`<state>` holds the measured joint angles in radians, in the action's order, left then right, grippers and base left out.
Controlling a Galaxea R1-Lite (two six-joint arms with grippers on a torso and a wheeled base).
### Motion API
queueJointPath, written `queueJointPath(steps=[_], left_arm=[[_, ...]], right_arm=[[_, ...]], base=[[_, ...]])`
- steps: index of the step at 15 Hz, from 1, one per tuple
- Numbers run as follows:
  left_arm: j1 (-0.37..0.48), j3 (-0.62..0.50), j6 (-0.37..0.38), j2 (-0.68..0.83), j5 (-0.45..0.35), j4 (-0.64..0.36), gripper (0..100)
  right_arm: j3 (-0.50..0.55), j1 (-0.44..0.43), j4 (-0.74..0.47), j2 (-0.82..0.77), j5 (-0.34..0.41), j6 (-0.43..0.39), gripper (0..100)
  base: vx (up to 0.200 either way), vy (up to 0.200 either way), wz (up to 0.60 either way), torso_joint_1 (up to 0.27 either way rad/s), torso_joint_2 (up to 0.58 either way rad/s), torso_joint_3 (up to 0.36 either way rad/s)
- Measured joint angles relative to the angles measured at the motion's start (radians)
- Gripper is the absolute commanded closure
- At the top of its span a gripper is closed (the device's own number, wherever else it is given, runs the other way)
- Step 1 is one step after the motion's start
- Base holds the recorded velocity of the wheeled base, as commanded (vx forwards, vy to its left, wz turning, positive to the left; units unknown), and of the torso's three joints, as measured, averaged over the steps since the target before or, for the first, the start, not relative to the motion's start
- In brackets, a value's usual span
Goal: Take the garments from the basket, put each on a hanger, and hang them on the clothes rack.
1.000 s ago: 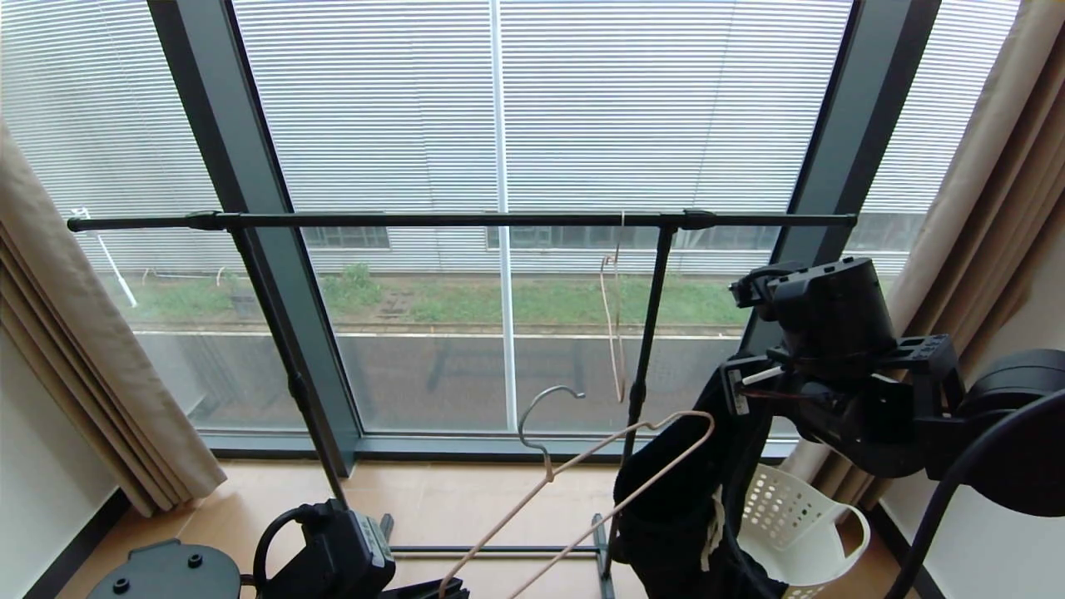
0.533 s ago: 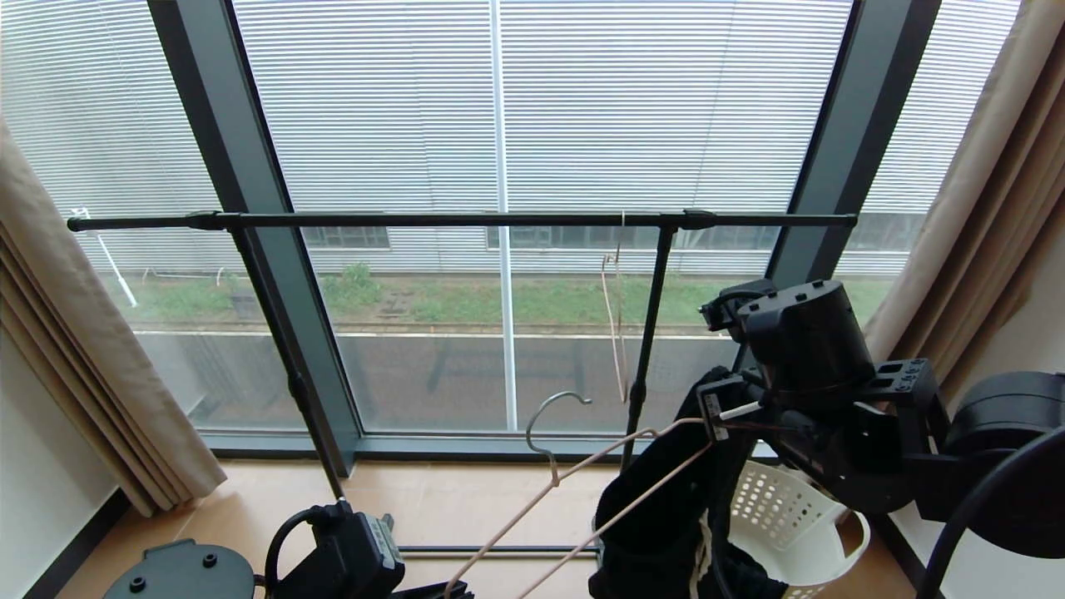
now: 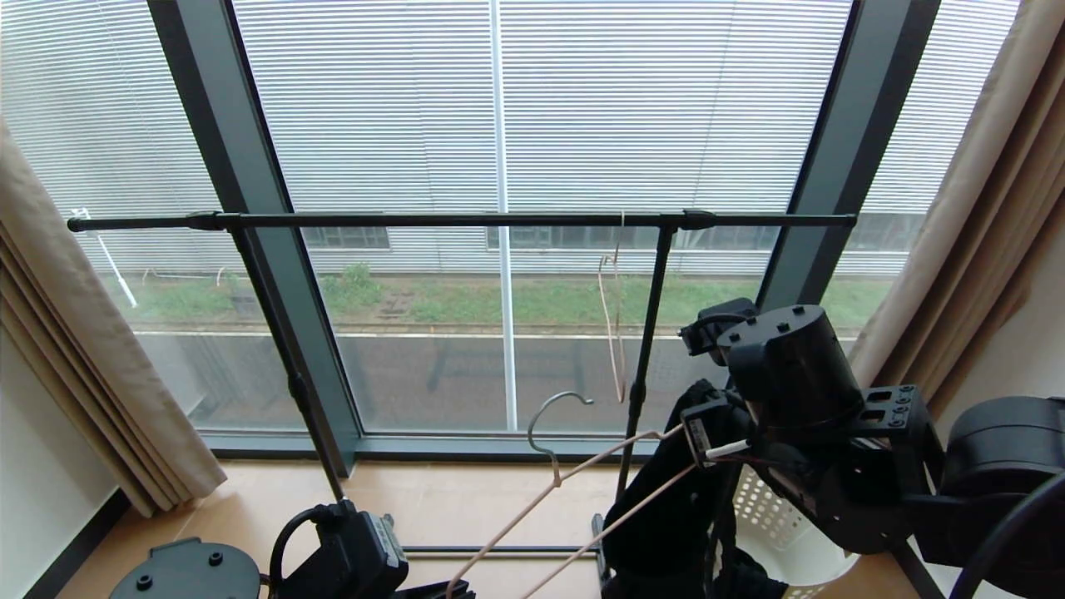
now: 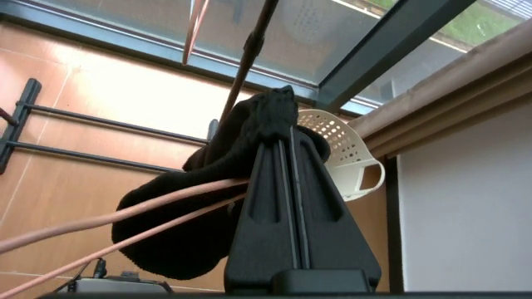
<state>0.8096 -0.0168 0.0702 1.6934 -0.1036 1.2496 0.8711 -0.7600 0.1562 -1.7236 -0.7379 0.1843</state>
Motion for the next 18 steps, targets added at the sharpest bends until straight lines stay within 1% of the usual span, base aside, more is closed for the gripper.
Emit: queueJointPath(steps=[1, 2, 3, 4, 6, 14, 18], left_arm=[[-0.003, -0.006, 0.0, 0.001, 0.012, 0.0, 100], [-0.008, -0.011, 0.002, 0.003, 0.036, 0.0, 100], [-0.012, -0.015, 0.008, 0.004, 0.051, 0.0, 100], [-0.016, -0.018, 0.025, 0.005, 0.061, 0.001, 100], [-0.029, -0.018, 0.062, 0.007, 0.064, -0.001, 100], [-0.017, -0.016, 0.069, 0.021, 0.064, 0.0, 100], [-0.015, -0.015, 0.068, 0.023, 0.063, 0.0, 100]], right_arm=[[-0.001, -0.004, -0.001, 0.0, -0.022, 0.0, 100], [-0.001, -0.006, -0.002, -0.001, -0.067, -0.001, 100], [-0.001, -0.008, -0.003, -0.002, -0.089, -0.001, 100], [-0.001, -0.009, -0.007, -0.003, -0.095, -0.003, 100], [-0.002, -0.023, -0.008, -0.003, -0.099, -0.004, 100], [0.001, -0.115, -0.005, -0.013, -0.095, 0.001, 100], [-0.002, -0.171, -0.004, -0.017, -0.09, 0.032, 100]], base=[[0.0, 0.0, 0.0, 0.0, 0.0, 0.0], [0.0, 0.0, 0.0, 0.0, 0.0, 0.0], [0.0, 0.0, 0.0, 0.0, 0.0, 0.0], [0.0, 0.0, 0.0, 0.0, 0.0, 0.0], [0.0, 0.0, 0.0, 0.0, 0.0, 0.0], [0.0, 0.0, 0.0, 0.0, 0.0, 0.0], [0.0, 0.0, 0.0, 0.0, 0.0, 0.0]])
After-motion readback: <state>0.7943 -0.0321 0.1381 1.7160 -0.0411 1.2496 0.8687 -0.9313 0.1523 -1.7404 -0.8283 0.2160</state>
